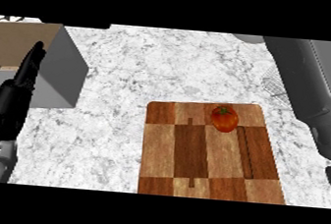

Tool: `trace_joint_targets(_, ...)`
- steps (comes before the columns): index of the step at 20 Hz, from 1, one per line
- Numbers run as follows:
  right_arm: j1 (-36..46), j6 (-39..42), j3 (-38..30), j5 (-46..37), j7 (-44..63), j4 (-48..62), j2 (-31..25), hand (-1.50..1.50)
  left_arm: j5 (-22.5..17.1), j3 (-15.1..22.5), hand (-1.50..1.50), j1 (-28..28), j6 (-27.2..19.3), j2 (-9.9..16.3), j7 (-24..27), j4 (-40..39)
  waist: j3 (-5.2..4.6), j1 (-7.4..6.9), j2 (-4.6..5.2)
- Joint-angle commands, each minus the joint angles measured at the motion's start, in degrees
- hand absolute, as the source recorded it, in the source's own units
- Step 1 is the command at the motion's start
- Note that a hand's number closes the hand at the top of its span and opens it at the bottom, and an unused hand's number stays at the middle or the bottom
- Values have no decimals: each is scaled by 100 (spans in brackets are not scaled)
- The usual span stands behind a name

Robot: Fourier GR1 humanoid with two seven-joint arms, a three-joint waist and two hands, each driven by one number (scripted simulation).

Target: Pick the can from the cutting board and place it in the tiered basket

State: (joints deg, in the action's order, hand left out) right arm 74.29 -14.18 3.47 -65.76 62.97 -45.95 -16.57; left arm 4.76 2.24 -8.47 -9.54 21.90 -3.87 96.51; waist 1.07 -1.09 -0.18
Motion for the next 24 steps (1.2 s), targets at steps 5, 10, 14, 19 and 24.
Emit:
trace_joint_targets(5,34,180,-196,-167,-202,700,-457,150,126,128,0,327,-70,-274,-174,-664,-113,37,88)
trace_joint_targets(10,5,634,20,-620,-223,1263,-909,150,80,52,0,368,26,-172,-381,-449,-113,21,73)
trace_joint_targets(14,-147,756,108,-843,-298,1548,-1198,150,88,9,0,409,-18,-268,-164,-612,-116,62,79)
trace_joint_targets(19,-411,707,-103,-651,-957,1630,-1663,150,9,-109,0,388,92,-188,-273,-519,-107,96,64)
trace_joint_targets(24,-667,833,-297,-302,-1462,1476,-1693,150,13,-184,0,470,174,-172,15,-726,-110,153,42)
